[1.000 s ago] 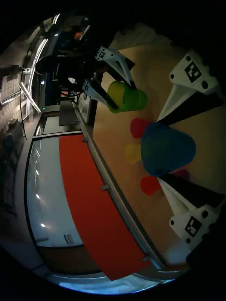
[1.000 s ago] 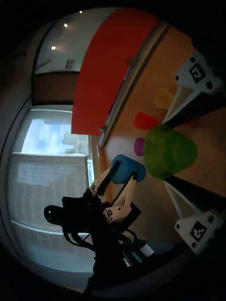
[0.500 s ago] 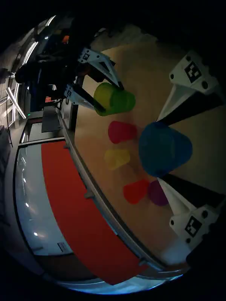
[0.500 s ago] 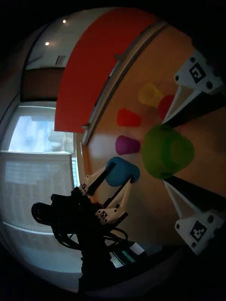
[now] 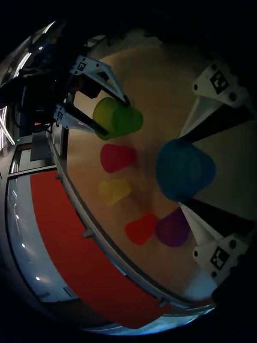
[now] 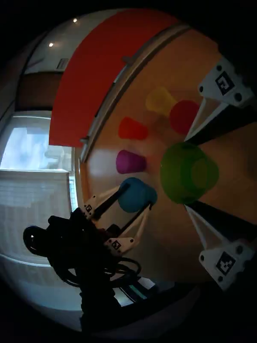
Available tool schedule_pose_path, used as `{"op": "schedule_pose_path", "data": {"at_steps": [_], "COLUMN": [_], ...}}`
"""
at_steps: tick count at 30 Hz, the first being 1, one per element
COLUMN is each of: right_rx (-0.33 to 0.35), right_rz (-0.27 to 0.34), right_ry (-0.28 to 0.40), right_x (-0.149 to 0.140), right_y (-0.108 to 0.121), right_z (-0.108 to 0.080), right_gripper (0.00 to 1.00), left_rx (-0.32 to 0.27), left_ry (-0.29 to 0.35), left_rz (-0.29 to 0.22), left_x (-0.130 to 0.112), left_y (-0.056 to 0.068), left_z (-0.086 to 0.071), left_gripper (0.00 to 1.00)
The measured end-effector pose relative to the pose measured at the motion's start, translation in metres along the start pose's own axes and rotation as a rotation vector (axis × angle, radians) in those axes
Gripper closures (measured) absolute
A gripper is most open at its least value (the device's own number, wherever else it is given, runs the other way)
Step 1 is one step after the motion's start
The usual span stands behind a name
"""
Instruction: Pour water
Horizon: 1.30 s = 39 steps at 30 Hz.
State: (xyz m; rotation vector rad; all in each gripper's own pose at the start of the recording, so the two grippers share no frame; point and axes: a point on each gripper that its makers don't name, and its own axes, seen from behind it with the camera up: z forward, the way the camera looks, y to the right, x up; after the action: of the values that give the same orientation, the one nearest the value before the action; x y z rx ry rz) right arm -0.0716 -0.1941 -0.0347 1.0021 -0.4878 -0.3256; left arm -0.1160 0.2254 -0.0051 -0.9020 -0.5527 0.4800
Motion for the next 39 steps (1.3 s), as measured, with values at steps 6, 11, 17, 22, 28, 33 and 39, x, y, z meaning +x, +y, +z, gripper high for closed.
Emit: {"op": "schedule_pose_path", "data": {"at_steps": [6, 11, 17, 22, 28, 33, 39], "right_rx": [0.015, 0.022, 0.033, 0.035, 0.033, 0.031, 0.026], "right_rz": [-0.003, -0.011, -0.011, -0.007, -0.001, 0.0, 0.007], "right_ry": [-0.033, -0.059, -0.076, -0.082, -0.089, -0.096, -0.103], "right_x": [-0.009, -0.016, -0.021, -0.023, -0.027, -0.032, -0.038], "right_y": [-0.002, -0.004, -0.006, -0.006, -0.005, -0.006, -0.007], "right_z": [0.01, 0.02, 0.028, 0.031, 0.034, 0.037, 0.039], "right_gripper": [0.09, 0.09, 0.09, 0.09, 0.09, 0.09, 0.09], "left_rx": [-0.033, -0.049, -0.056, -0.06, -0.063, -0.065, -0.065], "left_ry": [-0.042, -0.065, -0.075, -0.07, -0.068, -0.071, -0.075], "left_rz": [-0.01, -0.013, -0.021, -0.031, -0.04, -0.042, -0.052], "left_x": [-0.012, -0.021, -0.028, -0.03, -0.033, -0.038, -0.042], "left_y": [0.004, 0.007, 0.008, 0.007, 0.007, 0.007, 0.006], "left_z": [0.009, 0.015, 0.02, 0.021, 0.018, 0.015, 0.013], "left_gripper": [0.13, 0.13, 0.13, 0.13, 0.13, 0.13, 0.13]}}
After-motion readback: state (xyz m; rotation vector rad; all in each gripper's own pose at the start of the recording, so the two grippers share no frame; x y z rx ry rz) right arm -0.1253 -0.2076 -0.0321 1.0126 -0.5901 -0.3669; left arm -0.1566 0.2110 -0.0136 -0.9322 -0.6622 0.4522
